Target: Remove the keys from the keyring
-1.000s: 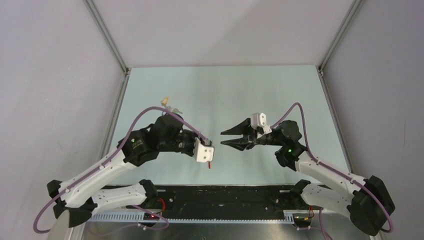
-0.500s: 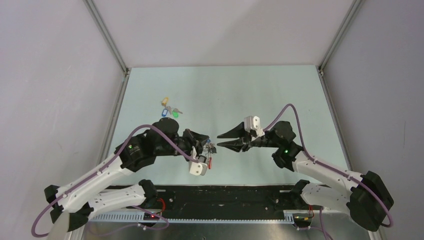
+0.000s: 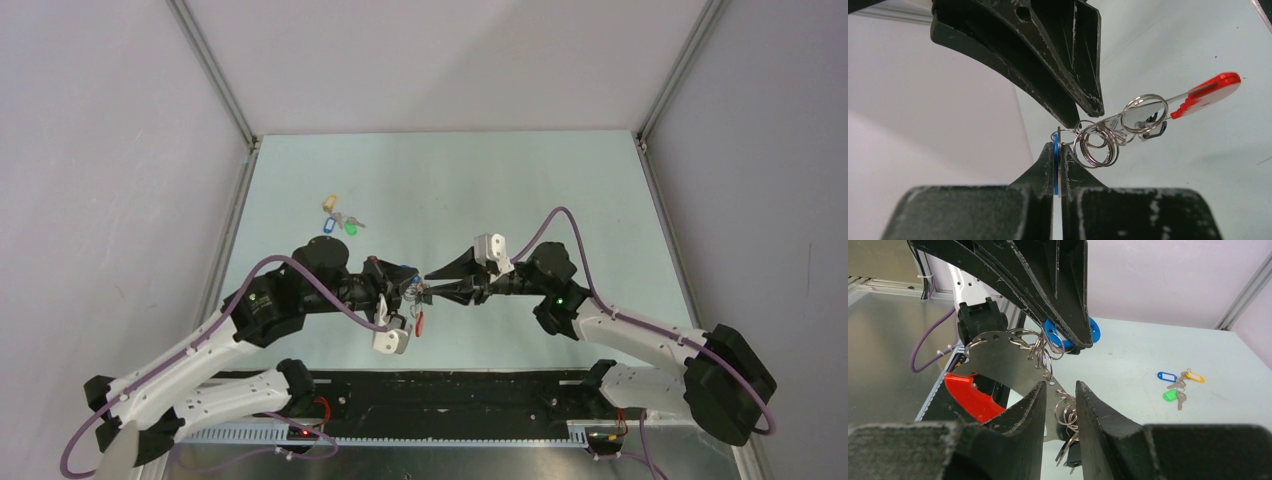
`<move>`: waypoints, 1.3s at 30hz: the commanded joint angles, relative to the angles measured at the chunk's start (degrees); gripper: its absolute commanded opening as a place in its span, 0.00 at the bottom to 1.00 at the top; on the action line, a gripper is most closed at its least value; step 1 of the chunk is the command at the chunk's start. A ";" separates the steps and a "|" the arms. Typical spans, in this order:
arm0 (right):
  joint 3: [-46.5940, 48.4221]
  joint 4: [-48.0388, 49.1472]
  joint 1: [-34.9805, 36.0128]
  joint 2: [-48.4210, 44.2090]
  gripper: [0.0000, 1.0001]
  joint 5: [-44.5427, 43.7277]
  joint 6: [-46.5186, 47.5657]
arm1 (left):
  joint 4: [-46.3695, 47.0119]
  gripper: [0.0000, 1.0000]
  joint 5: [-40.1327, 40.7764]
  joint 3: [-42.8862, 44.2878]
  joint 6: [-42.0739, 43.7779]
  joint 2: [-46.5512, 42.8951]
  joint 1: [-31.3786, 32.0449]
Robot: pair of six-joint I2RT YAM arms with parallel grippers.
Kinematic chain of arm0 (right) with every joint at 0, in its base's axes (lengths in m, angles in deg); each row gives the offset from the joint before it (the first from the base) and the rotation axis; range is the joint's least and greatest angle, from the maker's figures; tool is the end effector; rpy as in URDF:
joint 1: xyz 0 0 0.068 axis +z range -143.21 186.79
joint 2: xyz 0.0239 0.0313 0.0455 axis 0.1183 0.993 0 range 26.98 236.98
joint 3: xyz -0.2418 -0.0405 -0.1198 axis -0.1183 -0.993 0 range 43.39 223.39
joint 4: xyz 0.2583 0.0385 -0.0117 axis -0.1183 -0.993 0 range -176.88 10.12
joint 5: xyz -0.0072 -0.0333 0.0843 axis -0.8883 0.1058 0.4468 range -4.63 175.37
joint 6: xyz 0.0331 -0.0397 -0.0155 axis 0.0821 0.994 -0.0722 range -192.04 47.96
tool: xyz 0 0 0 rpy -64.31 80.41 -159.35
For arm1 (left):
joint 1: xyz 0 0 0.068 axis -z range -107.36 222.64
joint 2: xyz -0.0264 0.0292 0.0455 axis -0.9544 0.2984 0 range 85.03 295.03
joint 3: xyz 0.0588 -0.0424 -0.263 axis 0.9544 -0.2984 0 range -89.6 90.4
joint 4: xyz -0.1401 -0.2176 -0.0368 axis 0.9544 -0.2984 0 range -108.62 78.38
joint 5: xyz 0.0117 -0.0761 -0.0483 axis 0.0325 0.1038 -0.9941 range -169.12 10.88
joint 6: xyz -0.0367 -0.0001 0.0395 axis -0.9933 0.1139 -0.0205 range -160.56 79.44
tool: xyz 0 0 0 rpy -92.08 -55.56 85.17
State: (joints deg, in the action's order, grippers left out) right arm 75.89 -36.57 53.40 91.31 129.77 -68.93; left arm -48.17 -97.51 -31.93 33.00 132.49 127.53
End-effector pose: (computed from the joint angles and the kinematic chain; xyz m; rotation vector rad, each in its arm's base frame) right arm 0.1487 0.1936 0.2930 -1.1975 0.9565 1.1413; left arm 0.0878 -0.1443 0.3627 1.8859 0.6878 -0.1180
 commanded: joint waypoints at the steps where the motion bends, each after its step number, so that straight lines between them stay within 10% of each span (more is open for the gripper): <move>1: 3.45 4.80 0.98 1.53 0.32 -0.86 -0.78 | 3.82 0.00 -2.01 -0.37 1.41 -1.37 0.22; 9: 4.37 7.63 2.71 3.00 0.28 -0.28 -2.01 | 4.05 0.00 -2.10 -0.73 1.37 -1.55 0.26; 14: 4.68 7.26 3.25 3.30 0.00 -0.24 -2.34 | 4.37 0.00 -1.59 -0.83 1.29 -1.73 0.21; 39: 2.18 3.54 -0.36 -4.19 0.00 -8.58 -5.60 | 10.94 0.00 4.54 -10.40 -11.99 -8.80 -2.34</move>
State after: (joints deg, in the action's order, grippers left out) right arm 78.11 -37.70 54.19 89.21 124.85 -71.94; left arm -39.08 -92.44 -41.77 24.76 124.71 126.40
